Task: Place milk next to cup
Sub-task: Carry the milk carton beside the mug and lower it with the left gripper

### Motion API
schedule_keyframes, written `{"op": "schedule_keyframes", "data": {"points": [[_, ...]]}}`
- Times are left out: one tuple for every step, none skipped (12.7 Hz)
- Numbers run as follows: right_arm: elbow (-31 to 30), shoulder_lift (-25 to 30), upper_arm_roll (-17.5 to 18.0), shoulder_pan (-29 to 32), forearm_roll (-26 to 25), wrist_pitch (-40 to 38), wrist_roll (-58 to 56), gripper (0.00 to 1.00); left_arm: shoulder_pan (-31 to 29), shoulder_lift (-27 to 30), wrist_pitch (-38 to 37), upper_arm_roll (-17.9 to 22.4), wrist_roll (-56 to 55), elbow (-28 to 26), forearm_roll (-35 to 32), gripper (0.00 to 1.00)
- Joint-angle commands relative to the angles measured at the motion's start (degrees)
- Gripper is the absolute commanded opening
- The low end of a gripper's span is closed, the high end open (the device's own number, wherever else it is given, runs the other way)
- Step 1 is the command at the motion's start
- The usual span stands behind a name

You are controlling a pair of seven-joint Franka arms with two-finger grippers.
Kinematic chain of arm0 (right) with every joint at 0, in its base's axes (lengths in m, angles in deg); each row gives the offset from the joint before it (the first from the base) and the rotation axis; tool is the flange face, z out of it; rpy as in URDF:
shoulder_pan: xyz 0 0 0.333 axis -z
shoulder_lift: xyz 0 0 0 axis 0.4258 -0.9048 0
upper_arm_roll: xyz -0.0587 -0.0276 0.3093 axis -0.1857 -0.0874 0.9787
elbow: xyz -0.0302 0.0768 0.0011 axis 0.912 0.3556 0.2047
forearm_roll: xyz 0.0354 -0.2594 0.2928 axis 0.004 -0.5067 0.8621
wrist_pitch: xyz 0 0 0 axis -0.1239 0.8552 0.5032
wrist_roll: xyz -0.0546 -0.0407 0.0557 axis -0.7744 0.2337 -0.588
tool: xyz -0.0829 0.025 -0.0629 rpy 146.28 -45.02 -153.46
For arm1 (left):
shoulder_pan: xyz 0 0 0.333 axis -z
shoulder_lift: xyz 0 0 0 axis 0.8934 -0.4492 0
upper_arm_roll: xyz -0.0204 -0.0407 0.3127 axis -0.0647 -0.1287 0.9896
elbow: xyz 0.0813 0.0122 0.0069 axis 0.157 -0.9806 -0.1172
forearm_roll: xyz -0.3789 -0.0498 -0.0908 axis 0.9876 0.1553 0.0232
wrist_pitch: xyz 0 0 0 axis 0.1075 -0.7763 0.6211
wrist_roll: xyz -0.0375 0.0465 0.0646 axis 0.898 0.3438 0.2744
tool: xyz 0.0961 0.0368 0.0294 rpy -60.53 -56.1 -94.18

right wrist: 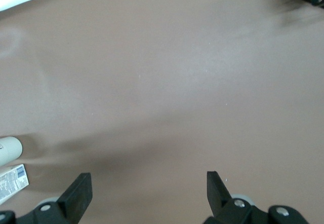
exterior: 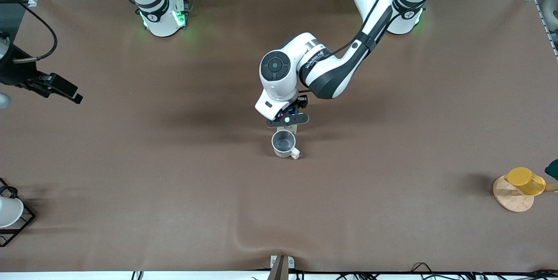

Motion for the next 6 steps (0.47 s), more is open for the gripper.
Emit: {"op": "schedule_keyframes", "data": {"points": [[2.9,-2.0,0.0,-0.7,-1.3,-2.3,2.3,1.00,1.0,-1.1,2.3,0.8,-4.2,1.2,-1.2,1.00],[2.9,-2.0,0.0,-0.7,-1.3,-2.3,2.7,1.00,1.1,-0.8,2.3,0.8,-5.4,1.2,-1.2,1.00],[2.9,-2.0,0.0,-0.8,-1.3,-2.3,2.7,1.00,1.0,-0.5,2.3,0.8,-5.1,1.2,-1.2,1.00],[2.9,-2.0,0.0,-0.8,-1.3,-2.3,2.7,1.00,1.1,0.3,2.3,0.8,-4.9,1.2,-1.3,1.00],[2.8,-2.0,0.0,-0.9,-1.3,-2.4,2.7,1.00,1.1,1.6,1.9,0.7,-4.9,1.2,-1.2,1.00],[2.8,-2.0,0.0,-0.9,-1.3,-2.4,2.7,1.00,1.0,3.2,1.4,0.5,-4.8,1.1,-1.3,1.00]]}}
